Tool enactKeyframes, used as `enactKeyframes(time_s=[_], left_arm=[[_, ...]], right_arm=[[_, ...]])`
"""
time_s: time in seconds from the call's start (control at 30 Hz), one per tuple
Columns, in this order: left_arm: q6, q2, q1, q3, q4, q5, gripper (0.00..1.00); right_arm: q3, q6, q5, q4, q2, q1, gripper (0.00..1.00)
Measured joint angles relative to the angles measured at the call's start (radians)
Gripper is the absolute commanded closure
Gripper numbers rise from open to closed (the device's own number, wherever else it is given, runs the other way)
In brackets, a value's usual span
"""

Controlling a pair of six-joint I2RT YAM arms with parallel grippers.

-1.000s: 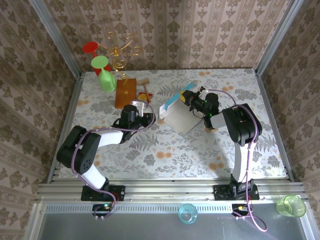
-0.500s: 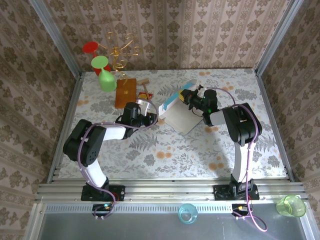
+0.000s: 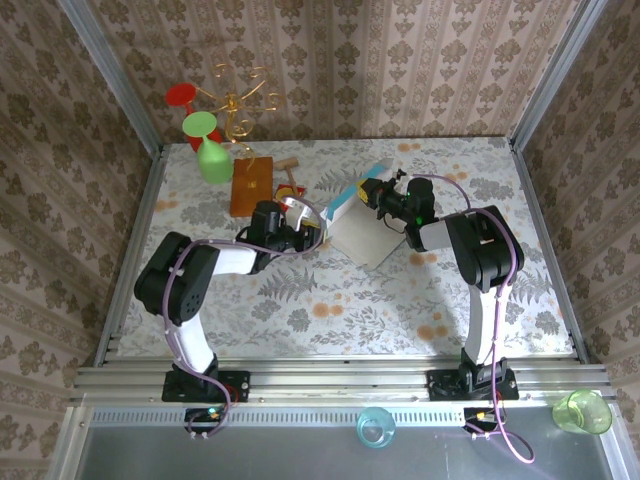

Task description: Fold the paper box

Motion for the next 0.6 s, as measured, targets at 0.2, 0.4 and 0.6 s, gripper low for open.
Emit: enactKeyframes(time_s=[0.2, 0.4, 0.6], left_arm=[[-0.002, 0.015, -0.021, 0.009, 0.015, 0.001, 0.67], [-0.042, 0.015, -0.035, 0.009, 0.066, -0.011, 0.67], [-0.085, 0.016, -0.044, 0.009, 0.129, -0.026, 0.66]], right_arm=[[0.004, 0.003, 0.001, -0.001, 0.0, -0.003, 1.0], [0.016, 0.007, 0.005, -0.019, 0.0, -0.002, 1.0], [0.017, 0.008, 0.005, -0.022, 0.0, -0.001, 1.0]])
